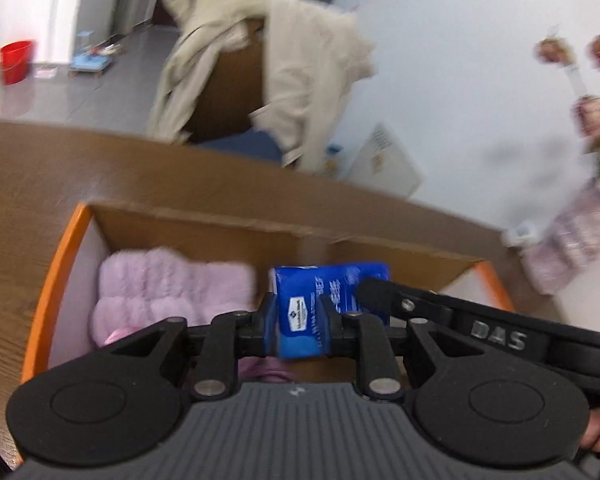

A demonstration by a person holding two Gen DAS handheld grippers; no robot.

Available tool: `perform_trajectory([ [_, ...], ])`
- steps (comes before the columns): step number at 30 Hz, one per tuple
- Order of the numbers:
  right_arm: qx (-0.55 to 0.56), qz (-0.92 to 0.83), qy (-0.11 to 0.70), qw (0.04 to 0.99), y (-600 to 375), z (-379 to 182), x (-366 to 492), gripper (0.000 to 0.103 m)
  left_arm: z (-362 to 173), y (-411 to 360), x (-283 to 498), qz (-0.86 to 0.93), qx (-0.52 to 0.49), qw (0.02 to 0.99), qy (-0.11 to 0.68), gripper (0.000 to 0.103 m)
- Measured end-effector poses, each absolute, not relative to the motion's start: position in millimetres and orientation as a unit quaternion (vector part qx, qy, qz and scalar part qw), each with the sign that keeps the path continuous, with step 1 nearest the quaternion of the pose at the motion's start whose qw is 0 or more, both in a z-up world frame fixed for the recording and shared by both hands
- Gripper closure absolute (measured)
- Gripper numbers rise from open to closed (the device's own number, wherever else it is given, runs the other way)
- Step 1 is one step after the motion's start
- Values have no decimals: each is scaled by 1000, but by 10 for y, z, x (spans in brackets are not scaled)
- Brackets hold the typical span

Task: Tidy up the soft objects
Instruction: 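Carry the tissue packet into the box beside the scrunchie and release, then move the right gripper back over the remaining items on the table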

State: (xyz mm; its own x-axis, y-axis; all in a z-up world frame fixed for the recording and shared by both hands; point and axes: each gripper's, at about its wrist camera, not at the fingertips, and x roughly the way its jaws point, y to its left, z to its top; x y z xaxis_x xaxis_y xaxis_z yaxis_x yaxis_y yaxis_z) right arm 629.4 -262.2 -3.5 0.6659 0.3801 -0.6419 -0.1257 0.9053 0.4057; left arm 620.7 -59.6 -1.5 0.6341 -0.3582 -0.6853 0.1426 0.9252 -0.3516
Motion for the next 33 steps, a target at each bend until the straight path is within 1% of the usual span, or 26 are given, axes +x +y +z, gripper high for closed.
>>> perform_trajectory([
  [1,179,143,398,889,-2627,-138,6351,82,-65,-605,6232,-140,-132,888,417,82],
  [3,187,131,427,875,-2631,-319,6429,82,-64,-605,6225,-135,-125,891,415,80],
  [4,208,136,433,867,-2672,-364,6460,84,-62,-598,6218,-139,-126,891,413,80],
  [5,215,133,429,867,-2695,-366,6463,87,-73,-601,6214,-140,-125,890,415,79],
  [7,211,130,434,866,-2662,-388,6417,88,-93,-588,6216,-141,-127,886,422,78],
  [9,196,125,433,871,-2618,-375,6369,89,-81,-584,6223,-144,-131,888,417,78],
  [11,177,118,426,879,-2555,-346,6320,88,-17,-567,6157,-148,-130,898,393,78],
  [13,151,114,413,891,-2501,-269,6249,85,153,-601,6031,-149,-101,913,366,77],
  [14,143,111,400,899,-2497,-200,6193,82,240,-601,5968,-151,-94,917,357,76],
  [16,136,108,384,907,-2505,-32,6105,82,463,-571,5822,-153,-83,924,340,73],
  [17,136,106,376,910,-2524,71,6049,82,571,-559,5758,-151,-78,928,330,70],
  [18,132,105,368,914,-2543,182,5986,81,701,-522,5658,-148,-72,934,318,65],
  [20,123,103,353,922,-2583,434,5831,80,925,-474,5474,-141,-65,942,299,61],
  [21,118,103,345,925,-2617,566,5745,77,1018,-456,5385,-139,-59,944,292,60],
  [22,115,101,338,928,-2649,694,5651,72,1121,-431,5270,-138,-52,947,284,58],
  [23,110,100,332,932,-2682,816,5555,68,1219,-408,5149,-131,-44,951,278,52],
  [24,102,100,325,935,-2716,947,5433,65,1311,-394,5033,-119,-36,954,273,43],
  [25,96,99,317,938,-2743,1062,5311,61,1394,-370,4900,-107,-30,958,266,38],
  [26,86,98,309,942,-2769,1163,5194,53,1464,-349,4791,-99,-27,961,257,31],
  [27,72,96,304,945,-2782,1263,5070,47,1530,-333,4658,-91,-23,965,245,30],
  [28,61,97,297,948,-2796,1350,4930,37,1597,-307,4511,-85,-20,968,233,28],
  [29,51,98,289,951,-2817,1433,4810,32,1656,-284,4374,-81,-17,971,225,23],
  [33,23,96,262,960,-2879,1684,4318,28,1808,-251,3905,-71,-6,978,194,12],
])
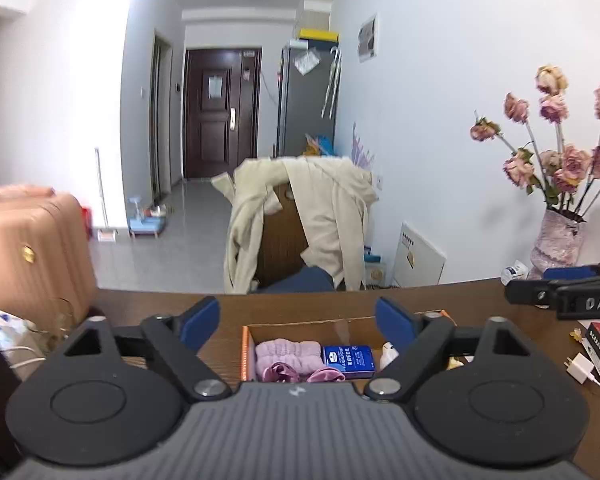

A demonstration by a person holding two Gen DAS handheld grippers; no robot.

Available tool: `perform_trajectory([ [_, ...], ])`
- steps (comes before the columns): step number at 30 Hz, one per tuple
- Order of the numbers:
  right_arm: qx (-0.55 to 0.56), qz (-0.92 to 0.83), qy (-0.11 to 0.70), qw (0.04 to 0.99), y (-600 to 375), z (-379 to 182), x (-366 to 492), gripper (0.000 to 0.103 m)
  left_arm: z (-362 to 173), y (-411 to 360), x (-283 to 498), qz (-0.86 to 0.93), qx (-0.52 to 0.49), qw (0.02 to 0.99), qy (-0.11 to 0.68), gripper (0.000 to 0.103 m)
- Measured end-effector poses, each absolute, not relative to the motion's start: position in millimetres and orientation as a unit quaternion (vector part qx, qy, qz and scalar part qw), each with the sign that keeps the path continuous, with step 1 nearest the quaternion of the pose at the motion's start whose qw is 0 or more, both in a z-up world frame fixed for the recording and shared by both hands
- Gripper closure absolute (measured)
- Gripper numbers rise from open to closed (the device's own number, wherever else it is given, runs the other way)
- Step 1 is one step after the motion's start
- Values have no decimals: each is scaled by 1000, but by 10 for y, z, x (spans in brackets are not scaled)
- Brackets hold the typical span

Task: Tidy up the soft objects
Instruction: 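Move the right gripper back over the remaining items on the table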

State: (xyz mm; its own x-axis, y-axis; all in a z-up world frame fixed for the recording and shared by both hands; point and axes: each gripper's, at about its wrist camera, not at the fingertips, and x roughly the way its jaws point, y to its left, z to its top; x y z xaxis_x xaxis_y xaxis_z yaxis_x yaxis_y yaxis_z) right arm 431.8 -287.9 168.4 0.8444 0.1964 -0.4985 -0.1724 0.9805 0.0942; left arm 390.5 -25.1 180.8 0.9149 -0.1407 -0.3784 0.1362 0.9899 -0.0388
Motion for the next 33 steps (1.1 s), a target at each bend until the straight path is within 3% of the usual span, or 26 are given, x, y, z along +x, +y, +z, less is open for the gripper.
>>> perform_trajectory([
  [5,21,90,236,967,-2970,1904,3911,21,1942,-248,3535,-65,-8,982,175,10],
  [14,18,90,187,978,-3052,1943,3145,17,1893,-256,2806,-60,-3,988,140,4],
  [20,-17,96,148,984,-2961,1715,2468,14,1672,-306,2141,-55,-1,994,96,0],
  [27,-40,90,96,991,-2857,1272,1619,8,1107,-303,1371,-66,-14,994,86,0],
  [33,-8,91,100,991,-2890,840,1083,1,683,-264,913,-52,-11,994,98,0],
])
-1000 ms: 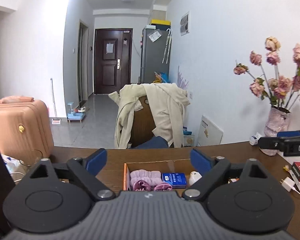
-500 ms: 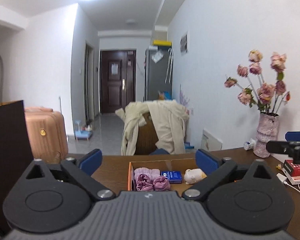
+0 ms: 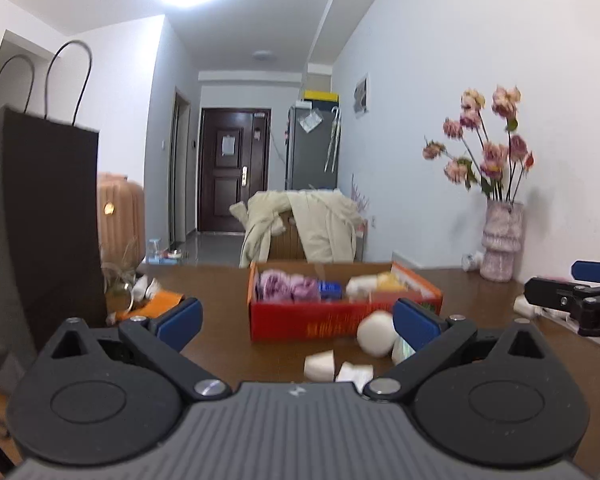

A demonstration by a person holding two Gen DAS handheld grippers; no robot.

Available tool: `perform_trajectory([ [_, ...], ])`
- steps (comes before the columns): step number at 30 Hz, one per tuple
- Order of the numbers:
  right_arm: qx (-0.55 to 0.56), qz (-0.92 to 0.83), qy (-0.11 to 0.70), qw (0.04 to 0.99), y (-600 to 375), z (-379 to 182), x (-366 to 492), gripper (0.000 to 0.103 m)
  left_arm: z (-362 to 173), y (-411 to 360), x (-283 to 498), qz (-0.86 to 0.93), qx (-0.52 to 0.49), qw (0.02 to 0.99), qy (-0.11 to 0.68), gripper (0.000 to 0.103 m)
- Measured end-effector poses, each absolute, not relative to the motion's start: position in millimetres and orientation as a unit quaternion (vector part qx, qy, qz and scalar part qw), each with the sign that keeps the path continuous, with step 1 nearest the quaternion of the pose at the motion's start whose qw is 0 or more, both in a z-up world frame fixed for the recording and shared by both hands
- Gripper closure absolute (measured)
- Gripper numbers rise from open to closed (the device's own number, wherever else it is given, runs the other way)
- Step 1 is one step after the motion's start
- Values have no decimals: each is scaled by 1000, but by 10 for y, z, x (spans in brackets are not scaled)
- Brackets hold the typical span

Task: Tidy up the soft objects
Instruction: 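Move the right gripper back over the remaining items on the table, then grasp the white crumpled tissue with the right gripper while the left grasps the white triangular sponge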

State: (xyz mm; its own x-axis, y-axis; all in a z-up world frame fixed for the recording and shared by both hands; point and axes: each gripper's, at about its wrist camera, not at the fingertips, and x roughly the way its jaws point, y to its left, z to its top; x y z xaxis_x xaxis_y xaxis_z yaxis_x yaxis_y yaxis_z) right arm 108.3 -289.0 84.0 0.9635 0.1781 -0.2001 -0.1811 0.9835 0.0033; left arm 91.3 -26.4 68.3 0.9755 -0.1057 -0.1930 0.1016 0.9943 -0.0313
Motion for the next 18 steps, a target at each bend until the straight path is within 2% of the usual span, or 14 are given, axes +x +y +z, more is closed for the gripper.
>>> perform_trajectory([
  [7,25,98,138,985,-2878,466,796,1,477,-246,872,-41,7,992,118,0],
  [18,28,109,174,978,-2837,304,1133,3,309,-285,1303,-41,7,985,167,0],
])
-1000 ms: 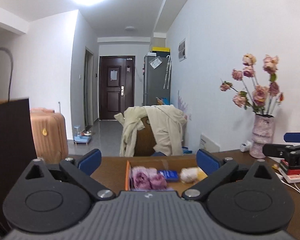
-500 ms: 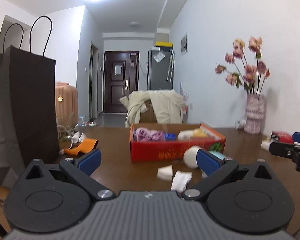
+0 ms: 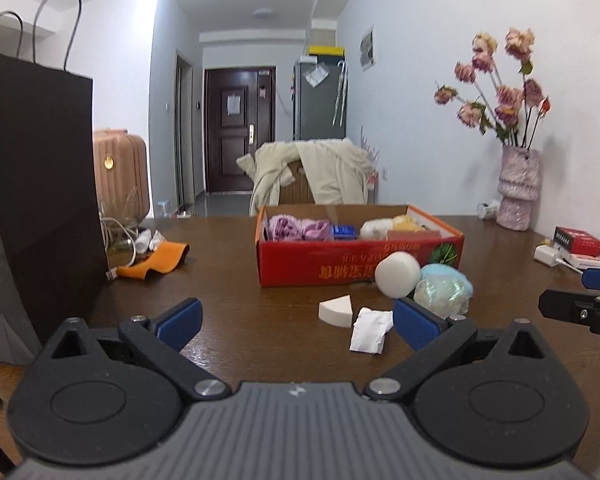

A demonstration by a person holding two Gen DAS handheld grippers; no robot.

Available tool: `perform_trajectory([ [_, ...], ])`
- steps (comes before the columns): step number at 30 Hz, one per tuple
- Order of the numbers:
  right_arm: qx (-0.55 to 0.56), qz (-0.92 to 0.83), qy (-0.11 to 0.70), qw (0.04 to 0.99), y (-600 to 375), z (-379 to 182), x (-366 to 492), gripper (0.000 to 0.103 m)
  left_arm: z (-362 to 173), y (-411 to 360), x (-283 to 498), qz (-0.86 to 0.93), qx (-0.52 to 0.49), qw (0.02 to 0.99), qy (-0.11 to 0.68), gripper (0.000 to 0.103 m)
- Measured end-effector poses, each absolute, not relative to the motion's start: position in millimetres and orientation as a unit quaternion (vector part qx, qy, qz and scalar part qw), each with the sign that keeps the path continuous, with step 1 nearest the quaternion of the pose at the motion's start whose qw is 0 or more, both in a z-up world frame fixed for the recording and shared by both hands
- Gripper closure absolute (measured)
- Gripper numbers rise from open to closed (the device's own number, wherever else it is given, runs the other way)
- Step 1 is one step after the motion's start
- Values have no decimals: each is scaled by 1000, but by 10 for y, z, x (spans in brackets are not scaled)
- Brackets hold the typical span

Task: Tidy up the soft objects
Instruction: 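Grasp the white crumpled tissue with the right gripper while the left grasps the white triangular sponge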

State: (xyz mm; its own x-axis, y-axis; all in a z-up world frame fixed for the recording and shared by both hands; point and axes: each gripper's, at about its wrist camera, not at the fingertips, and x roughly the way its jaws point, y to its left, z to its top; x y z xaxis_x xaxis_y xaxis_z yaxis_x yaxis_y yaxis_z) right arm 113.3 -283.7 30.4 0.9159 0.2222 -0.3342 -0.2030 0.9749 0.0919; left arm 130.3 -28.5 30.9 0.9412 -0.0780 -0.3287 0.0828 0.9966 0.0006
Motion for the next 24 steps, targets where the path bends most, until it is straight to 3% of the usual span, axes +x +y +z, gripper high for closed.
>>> perform_trajectory([
  [18,-15,199,262,944,-2128,-114,2424,21,20,-81,2413,-41,7,967,253,0],
  [21,-48,214,278,935,-1882,-248,2648,31,-31,-82,2583,-55,9,963,264,0],
  [23,-55,222,294,928,-1804,-335,2779,46,-55,-119,2680,-73,8,960,269,0],
  [24,-51,223,301,926,-1795,-375,2829,48,-74,-161,2738,-87,10,958,272,0],
])
